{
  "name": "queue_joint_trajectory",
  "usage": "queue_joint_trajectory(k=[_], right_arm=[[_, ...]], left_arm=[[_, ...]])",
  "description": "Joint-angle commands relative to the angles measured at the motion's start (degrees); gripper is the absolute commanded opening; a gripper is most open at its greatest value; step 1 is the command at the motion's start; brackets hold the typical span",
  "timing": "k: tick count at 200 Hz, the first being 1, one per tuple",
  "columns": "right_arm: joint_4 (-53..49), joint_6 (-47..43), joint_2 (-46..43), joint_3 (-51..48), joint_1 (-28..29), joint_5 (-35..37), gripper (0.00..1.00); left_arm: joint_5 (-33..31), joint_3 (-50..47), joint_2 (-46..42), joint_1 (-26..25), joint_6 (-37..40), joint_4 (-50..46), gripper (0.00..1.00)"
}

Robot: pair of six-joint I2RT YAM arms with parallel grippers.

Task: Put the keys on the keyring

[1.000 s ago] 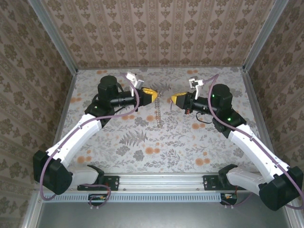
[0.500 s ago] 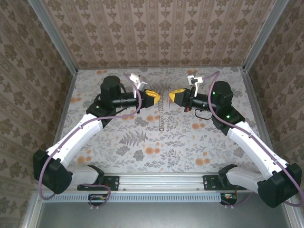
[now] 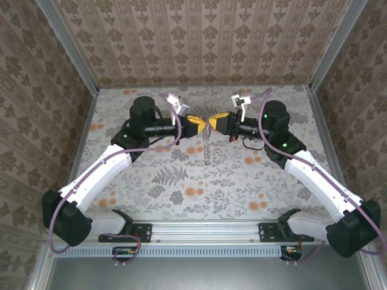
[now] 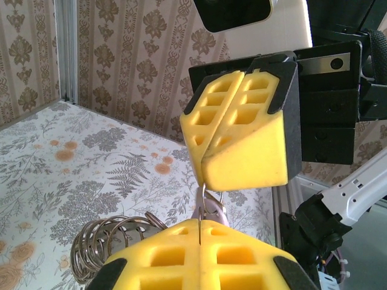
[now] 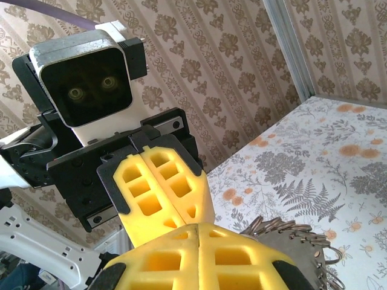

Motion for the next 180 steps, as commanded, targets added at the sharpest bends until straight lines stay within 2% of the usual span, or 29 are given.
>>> queue_joint_trajectory(k=[1, 180], right_arm=[[1.01, -1.31, 0.58, 2.18, 0.39, -0.08, 0.00], [-3.38, -6.10, -2.00, -2.71, -0.91, 6.94, 0.00]], left_arm=[[0.24, 2.93, 0.31, -0.61, 1.05, 1.11, 0.00], [-0.06, 1.58, -1.54, -1.16, -1.22, 4.18, 0.00]])
